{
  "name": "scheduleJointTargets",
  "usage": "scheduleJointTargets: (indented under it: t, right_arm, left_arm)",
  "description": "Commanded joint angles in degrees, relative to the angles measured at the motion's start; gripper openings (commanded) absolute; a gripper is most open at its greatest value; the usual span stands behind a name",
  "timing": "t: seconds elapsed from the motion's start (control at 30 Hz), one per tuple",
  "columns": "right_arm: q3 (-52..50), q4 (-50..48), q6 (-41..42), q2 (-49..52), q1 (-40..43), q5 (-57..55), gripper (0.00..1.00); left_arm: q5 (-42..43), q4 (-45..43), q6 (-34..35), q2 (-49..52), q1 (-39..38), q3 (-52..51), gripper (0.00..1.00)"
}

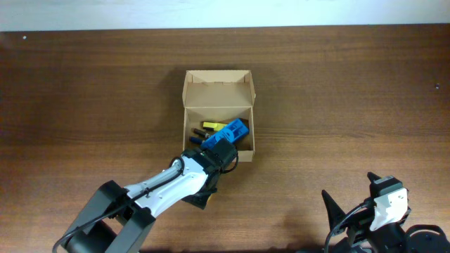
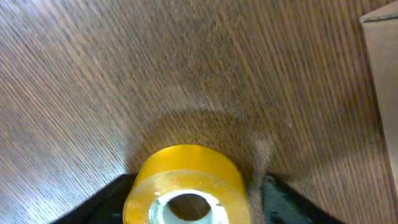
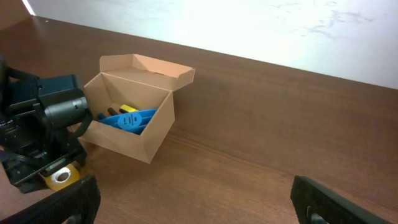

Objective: Pack container
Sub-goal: 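Lower the left gripper and close it on the tape roll, then lift the tape roll into the box and release it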

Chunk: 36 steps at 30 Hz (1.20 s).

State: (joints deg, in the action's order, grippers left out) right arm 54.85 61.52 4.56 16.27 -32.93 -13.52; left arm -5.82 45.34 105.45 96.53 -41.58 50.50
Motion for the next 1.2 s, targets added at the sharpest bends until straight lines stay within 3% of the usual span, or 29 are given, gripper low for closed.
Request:
scheduleJointTargets:
  t: [0.0, 0.6, 1.0, 1.17]
  right_arm:
    - [-0.1, -0.2, 0.6, -0.2, 0.4, -0.7, 0.99]
    - [-0.1, -0.2, 0.6, -0.2, 0.4, -0.7, 0.99]
    - [-0.1, -0.2, 0.6, -0.2, 0.4, -0.7, 0.99]
    - [-0.1, -0.2, 0.6, -0.2, 0.4, -0.7, 0.99]
  left_arm:
    - [1.2, -0.5, -0.6, -0.7, 0.4, -1.3, 0.54]
    - [1.5, 0.1, -0.6, -8.2, 0.4, -1.3, 0.52]
    - [0.6, 3.2, -2.3, -24.5, 0.3, -1.3, 0.52]
    - [-0.2, 3.3, -3.8, -26.1, 0.3, 0.2, 0.52]
